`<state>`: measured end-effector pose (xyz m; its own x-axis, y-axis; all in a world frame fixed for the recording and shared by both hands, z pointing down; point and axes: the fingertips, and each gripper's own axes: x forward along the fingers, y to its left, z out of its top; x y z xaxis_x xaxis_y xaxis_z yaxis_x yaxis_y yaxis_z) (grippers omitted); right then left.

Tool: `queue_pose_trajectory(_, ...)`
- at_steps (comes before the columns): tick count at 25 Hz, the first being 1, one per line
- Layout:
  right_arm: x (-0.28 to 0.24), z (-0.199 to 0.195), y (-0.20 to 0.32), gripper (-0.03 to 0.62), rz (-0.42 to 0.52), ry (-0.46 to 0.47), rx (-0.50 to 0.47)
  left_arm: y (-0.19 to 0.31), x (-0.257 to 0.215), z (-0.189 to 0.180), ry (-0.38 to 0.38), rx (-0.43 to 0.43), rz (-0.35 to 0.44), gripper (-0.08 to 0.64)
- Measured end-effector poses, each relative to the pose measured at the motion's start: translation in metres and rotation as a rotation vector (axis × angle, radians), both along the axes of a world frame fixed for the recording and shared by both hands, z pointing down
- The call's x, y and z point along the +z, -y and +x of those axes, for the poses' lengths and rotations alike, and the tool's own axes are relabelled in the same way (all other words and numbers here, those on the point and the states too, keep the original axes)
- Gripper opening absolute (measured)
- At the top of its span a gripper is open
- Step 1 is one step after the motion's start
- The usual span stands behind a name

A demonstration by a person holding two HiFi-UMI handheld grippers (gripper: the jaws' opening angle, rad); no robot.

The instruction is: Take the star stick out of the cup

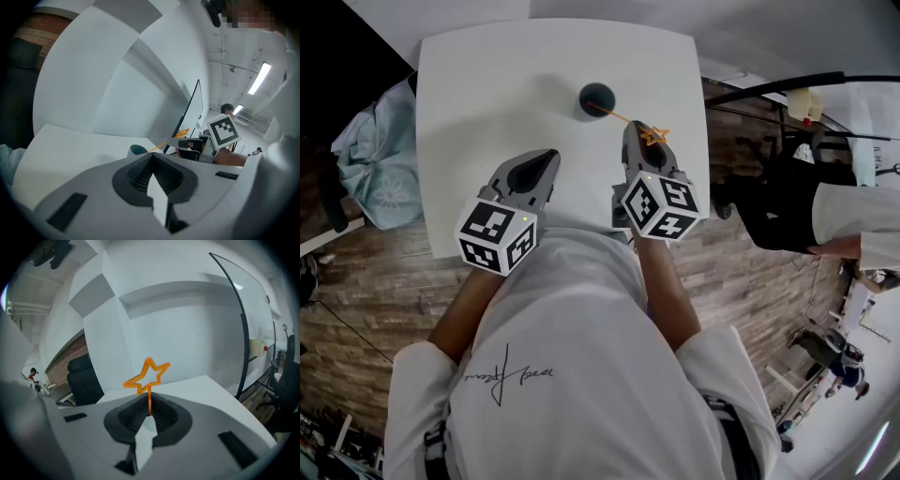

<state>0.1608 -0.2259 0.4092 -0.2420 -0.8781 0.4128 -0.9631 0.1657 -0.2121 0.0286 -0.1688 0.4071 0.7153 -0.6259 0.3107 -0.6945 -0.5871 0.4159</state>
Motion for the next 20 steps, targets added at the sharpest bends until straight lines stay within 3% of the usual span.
queue_pose_trajectory(20,-0.033,0.002,-0.011,0.026,0.045,0.005,-0.013,0.0,0.002,0.004,-0.008,0.017,-0.014,0.003)
